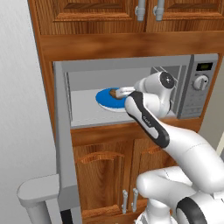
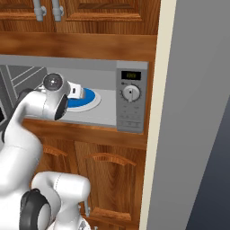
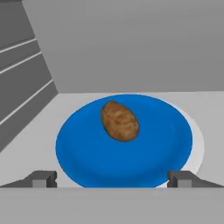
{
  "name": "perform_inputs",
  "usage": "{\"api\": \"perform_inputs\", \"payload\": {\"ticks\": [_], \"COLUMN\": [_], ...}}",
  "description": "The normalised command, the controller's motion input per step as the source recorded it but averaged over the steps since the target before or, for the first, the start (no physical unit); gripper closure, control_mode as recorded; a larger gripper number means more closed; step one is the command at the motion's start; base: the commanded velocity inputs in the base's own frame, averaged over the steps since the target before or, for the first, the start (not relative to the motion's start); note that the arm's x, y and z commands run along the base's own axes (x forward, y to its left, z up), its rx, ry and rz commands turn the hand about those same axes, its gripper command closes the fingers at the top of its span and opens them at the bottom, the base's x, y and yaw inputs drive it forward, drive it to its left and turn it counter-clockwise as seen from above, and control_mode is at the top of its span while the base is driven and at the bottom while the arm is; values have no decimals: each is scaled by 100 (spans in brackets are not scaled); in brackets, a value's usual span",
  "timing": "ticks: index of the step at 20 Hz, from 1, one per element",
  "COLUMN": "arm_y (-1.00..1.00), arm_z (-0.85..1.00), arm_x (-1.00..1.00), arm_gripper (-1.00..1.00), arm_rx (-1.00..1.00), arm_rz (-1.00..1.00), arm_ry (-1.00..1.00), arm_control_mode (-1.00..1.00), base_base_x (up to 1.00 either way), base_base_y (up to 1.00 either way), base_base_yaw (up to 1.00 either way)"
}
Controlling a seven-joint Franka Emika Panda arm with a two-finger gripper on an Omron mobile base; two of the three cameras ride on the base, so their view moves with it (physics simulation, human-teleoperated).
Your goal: Retrieve the reheated potato from the microwave, then place the potato, cheese, and condiment on the cutting board.
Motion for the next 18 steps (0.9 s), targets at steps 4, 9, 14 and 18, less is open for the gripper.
{"api": "perform_inputs", "payload": {"ticks": [4,9,14,18], "arm_y": [0,0,1,4], "arm_z": [-4,-9,-12,-2], "arm_x": [13,11,14,14], "arm_gripper": [-100,-100,-100,-100], "arm_rx": [0,0,0,0], "arm_rz": [0,0,0,0], "arm_ry": [1,4,4,0], "arm_control_mode": [-100,-100,-100,-100], "base_base_x": [0,0,0,0], "base_base_y": [0,0,0,0], "base_base_yaw": [0,0,0,0]}}
